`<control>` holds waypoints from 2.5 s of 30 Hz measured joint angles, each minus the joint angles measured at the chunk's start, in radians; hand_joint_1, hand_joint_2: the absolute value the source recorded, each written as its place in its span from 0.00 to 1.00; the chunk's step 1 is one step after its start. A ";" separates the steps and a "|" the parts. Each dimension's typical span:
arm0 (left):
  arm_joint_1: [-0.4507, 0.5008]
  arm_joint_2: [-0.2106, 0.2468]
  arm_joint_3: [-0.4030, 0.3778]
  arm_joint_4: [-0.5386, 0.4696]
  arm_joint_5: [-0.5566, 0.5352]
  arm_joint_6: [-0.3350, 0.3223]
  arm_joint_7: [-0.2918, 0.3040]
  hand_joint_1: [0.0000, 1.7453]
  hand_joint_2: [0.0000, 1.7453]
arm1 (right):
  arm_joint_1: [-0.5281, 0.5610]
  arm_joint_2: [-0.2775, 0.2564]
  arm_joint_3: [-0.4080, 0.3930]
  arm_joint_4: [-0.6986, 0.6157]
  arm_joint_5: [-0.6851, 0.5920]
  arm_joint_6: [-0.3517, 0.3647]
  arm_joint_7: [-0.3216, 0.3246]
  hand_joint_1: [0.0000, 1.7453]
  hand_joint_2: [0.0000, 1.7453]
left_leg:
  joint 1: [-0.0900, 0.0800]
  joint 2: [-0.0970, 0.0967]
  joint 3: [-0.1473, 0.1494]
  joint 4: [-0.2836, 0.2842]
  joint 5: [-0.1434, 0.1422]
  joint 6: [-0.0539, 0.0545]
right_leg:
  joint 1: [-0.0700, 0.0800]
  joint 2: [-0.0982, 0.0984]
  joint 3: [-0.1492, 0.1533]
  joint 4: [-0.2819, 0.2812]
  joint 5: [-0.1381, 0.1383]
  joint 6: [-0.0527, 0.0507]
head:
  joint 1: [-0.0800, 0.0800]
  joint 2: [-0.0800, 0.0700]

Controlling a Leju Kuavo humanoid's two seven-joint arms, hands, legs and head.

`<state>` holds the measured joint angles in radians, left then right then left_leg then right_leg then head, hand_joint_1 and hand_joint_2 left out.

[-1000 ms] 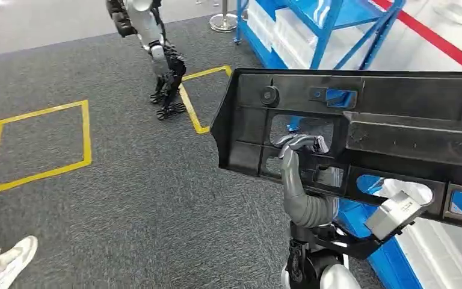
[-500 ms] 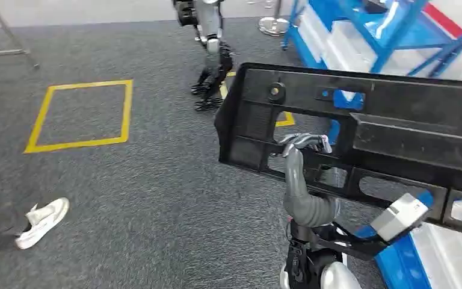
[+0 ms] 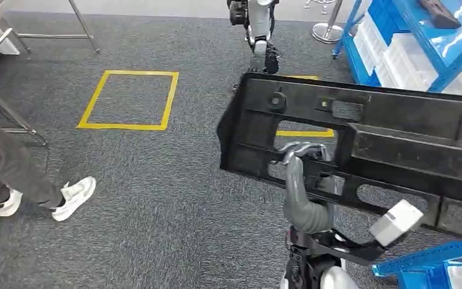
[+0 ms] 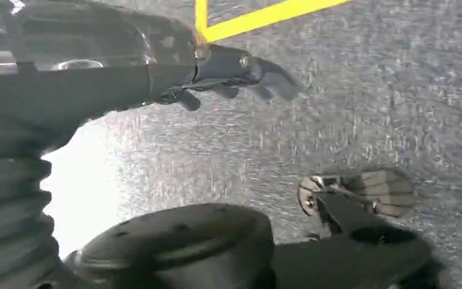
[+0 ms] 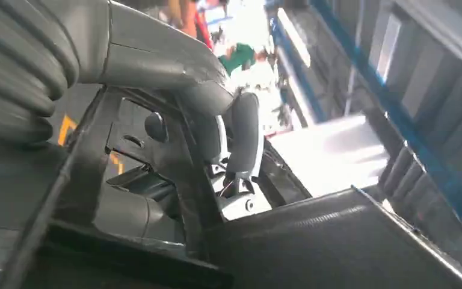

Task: Take the parts from the cabinet and place them on the table.

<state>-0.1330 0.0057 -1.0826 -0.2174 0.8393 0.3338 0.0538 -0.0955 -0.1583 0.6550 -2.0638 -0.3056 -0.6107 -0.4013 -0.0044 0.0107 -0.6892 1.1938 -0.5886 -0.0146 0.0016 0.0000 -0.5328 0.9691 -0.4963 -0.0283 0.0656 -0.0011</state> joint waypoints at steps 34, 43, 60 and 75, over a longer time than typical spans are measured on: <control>-0.010 -0.017 0.002 0.000 0.021 -0.049 0.022 0.00 1.00 | -0.062 0.020 0.032 0.048 0.055 0.033 0.140 1.00 1.00 | 0.017 -0.008 -0.035 0.093 -0.006 -0.029 | -0.012 -0.062 0.013 -0.012 -0.001 0.013 | -0.011 0.000; 0.001 -0.053 0.003 0.004 0.015 -0.055 0.018 0.00 1.00 | -0.090 0.013 0.047 0.030 0.056 0.048 0.171 1.00 1.00 | 0.014 0.049 0.085 -0.140 0.081 0.014 | -0.020 -0.124 0.016 0.045 -0.059 0.064 | -0.009 0.000; -0.002 -0.071 0.002 0.006 0.004 -0.044 0.041 0.00 1.00 | -0.115 0.040 0.113 0.056 0.000 0.136 0.166 1.00 1.00 | -0.005 -0.011 0.044 -0.107 0.062 0.005 | 0.000 0.011 0.011 -0.020 0.005 -0.007 | 0.015 0.000; -0.010 -0.043 -0.001 0.007 -0.024 -0.031 0.058 0.00 1.00 | -0.133 0.040 0.121 0.068 -0.034 0.141 0.145 1.00 1.00 | 0.023 0.047 0.070 -0.137 0.089 0.014 | -0.026 -0.064 -0.001 0.080 -0.092 0.063 | -0.004 0.000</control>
<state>-0.1429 -0.0374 -1.0838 -0.2106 0.8156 0.3029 0.1122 -0.2284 -0.1186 0.7759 -1.9955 -0.3395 -0.4699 -0.2567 0.0188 0.0580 -0.6189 1.0567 -0.4994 -0.0004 -0.0249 -0.0642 -0.5336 1.0492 -0.5881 0.0351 0.0614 -0.0011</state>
